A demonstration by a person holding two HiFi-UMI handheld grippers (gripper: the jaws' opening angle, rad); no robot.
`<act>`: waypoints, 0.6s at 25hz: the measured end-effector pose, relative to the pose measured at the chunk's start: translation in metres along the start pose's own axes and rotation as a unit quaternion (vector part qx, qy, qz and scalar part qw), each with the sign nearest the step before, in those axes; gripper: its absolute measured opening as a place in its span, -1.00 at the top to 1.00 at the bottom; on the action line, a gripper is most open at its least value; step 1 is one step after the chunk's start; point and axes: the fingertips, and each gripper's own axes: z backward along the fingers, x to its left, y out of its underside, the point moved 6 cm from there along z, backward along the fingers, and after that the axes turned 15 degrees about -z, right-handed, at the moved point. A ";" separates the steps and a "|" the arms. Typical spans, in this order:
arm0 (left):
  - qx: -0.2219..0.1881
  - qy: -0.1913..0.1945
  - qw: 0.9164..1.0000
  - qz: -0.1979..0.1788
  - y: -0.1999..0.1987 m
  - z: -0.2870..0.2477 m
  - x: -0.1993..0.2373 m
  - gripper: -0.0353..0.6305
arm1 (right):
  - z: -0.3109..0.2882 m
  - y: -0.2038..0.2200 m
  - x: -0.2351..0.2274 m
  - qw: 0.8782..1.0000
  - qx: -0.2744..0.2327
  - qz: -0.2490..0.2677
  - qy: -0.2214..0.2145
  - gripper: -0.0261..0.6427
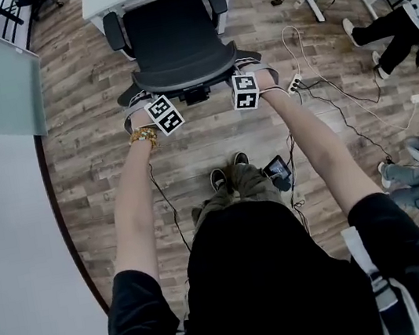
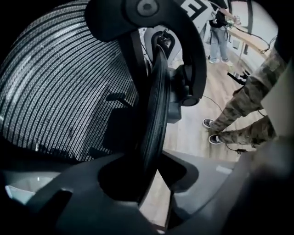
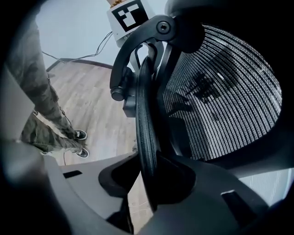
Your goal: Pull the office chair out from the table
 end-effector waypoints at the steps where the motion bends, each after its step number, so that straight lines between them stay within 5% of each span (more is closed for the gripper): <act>1: 0.002 -0.003 1.000 -0.003 0.001 0.000 -0.002 0.47 | 0.000 -0.002 0.003 1.000 0.001 -0.001 0.003 0.64; 15: -0.005 -0.015 1.000 -0.017 0.008 0.008 -0.013 0.47 | 0.006 -0.008 0.019 1.000 0.005 -0.012 0.006 0.64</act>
